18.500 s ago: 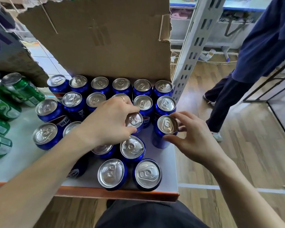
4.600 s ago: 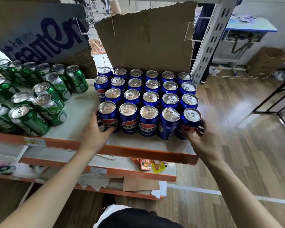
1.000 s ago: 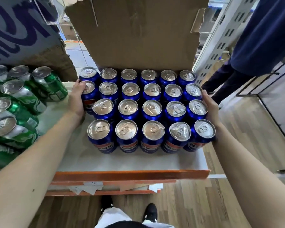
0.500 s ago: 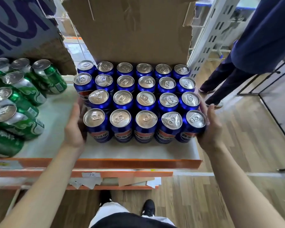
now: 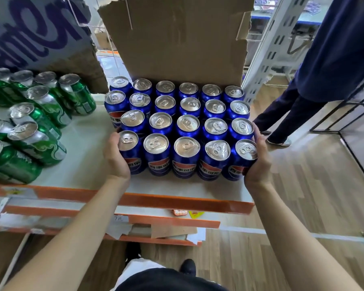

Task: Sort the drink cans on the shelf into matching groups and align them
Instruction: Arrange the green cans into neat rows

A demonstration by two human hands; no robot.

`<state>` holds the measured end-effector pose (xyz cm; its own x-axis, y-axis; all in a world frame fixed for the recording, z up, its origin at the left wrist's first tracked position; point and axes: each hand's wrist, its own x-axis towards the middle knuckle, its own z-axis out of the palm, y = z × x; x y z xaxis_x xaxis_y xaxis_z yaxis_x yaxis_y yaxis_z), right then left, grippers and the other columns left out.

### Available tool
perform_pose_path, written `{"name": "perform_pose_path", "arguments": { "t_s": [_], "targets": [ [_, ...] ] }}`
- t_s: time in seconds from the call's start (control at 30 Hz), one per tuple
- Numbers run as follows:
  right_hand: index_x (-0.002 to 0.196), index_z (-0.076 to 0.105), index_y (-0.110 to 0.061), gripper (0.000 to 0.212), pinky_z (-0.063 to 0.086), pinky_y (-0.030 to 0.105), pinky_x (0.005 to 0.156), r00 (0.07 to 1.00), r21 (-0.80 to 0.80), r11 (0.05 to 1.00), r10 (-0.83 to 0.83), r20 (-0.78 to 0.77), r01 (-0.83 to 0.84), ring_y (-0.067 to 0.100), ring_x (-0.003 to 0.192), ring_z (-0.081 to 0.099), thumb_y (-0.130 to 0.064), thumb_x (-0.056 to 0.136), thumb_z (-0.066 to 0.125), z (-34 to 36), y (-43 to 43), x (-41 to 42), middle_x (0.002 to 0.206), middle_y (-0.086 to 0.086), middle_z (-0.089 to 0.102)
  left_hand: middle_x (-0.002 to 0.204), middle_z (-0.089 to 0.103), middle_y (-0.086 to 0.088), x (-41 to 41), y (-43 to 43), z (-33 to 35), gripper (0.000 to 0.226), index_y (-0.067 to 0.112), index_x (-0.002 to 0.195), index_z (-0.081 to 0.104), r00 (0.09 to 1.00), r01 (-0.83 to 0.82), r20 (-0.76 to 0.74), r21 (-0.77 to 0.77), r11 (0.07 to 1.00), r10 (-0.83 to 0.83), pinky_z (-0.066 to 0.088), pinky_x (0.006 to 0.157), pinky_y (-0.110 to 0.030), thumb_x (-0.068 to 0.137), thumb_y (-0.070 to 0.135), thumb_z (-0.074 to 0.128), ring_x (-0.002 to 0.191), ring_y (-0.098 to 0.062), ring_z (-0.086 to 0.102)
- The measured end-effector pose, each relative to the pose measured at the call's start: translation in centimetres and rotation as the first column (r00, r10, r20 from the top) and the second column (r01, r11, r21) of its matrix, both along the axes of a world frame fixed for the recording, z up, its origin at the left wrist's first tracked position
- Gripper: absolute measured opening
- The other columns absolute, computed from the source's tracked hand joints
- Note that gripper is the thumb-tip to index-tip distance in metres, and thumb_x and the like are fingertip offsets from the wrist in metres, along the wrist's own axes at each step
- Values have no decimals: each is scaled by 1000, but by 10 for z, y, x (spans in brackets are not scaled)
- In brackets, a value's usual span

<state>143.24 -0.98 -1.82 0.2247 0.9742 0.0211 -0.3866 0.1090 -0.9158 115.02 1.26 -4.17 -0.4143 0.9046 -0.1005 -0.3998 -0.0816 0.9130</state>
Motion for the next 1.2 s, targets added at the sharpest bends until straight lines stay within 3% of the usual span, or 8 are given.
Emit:
{"name": "perform_pose_path", "arguments": {
  "t_s": [0.2, 0.33, 0.43, 0.5, 0.67, 0.8, 0.93, 1.2],
  "targets": [
    [139, 49, -10, 46, 43, 55, 107, 985, -9, 999, 48, 164, -47, 36, 126, 55, -29, 99, 37, 3, -1, 14, 137, 17, 58, 94, 75, 1, -13, -9, 12, 36, 13, 109, 66, 980, 138, -137, -69, 988, -147, 54, 69, -24, 95, 37, 44, 88, -15, 69],
    [142, 46, -27, 46, 47, 37, 107, 913, -55, 998, 25, 407, -3, 12, 126, 56, -37, 97, 50, 15, -4, 22, 136, -4, 60, 100, 71, 11, -28, -21, 33, 30, 16, 122, 60, 882, 120, -446, -105, 987, -155, 51, 73, -17, 96, 31, 53, 85, 1, 65],
    [150, 38, -23, 53, 31, 11, 108, 604, 1, 1000, -8, 797, 11, 2, 139, 31, -39, 101, 49, 33, -4, 18, 158, -1, 35, 129, 62, 4, -38, -27, 47, 58, 23, 139, 50, 634, 147, -745, -147, 978, -207, 45, 95, -30, 89, 51, 47, 111, -7, 59],
    [152, 36, -21, 59, 20, 28, 120, 385, 59, 998, -51, 922, -8, 9, 148, 20, -43, 100, 50, 44, -2, 6, 162, 0, 26, 141, 55, 0, -42, -28, 53, 64, 20, 143, 47, 438, 173, -876, -139, 975, -203, 39, 105, -36, 89, 54, 43, 127, -17, 51],
    [151, 37, -25, 60, 9, 41, 124, 125, 71, 992, -57, 991, -109, 13, 152, 11, -48, 98, 51, 67, -10, -45, 163, -3, 22, 150, 47, -2, -57, -38, 72, 69, 17, 143, 47, 41, 186, -991, -120, 975, -130, 40, 107, -43, 89, 58, 37, 134, -23, 46],
    [150, 39, -24, 64, 19, 46, 122, 189, 47, 985, -16, 982, -163, 14, 151, 15, -54, 95, 46, 80, -21, -97, 162, -3, 24, 147, 49, -3, -92, -53, 84, 64, 16, 139, 52, -75, 187, -996, -64, 980, -51, 44, 103, -51, 89, 54, 41, 131, -26, 49],
    [151, 37, -26, 62, 21, 47, 121, 116, 15, 974, 12, 993, -228, 17, 150, 19, -55, 97, 47, 86, -36, -169, 162, -4, 25, 145, 52, -5, -149, -73, 90, 63, 16, 138, 54, -168, 171, -985, -69, 983, -39, 40, 106, -47, 88, 52, 42, 132, -26, 48],
    [153, 31, -28, 64, 12, 43, 124, 97, -17, 925, 58, 994, -379, 11, 151, 14, -53, 97, 48, 82, -69, -346, 163, -7, 20, 151, 45, 1, -299, -119, 87, 57, 23, 139, 51, -194, 84, -978, -98, 992, -81, 32, 109, -44, 91, 52, 42, 138, -21, 40]
  ]
}}
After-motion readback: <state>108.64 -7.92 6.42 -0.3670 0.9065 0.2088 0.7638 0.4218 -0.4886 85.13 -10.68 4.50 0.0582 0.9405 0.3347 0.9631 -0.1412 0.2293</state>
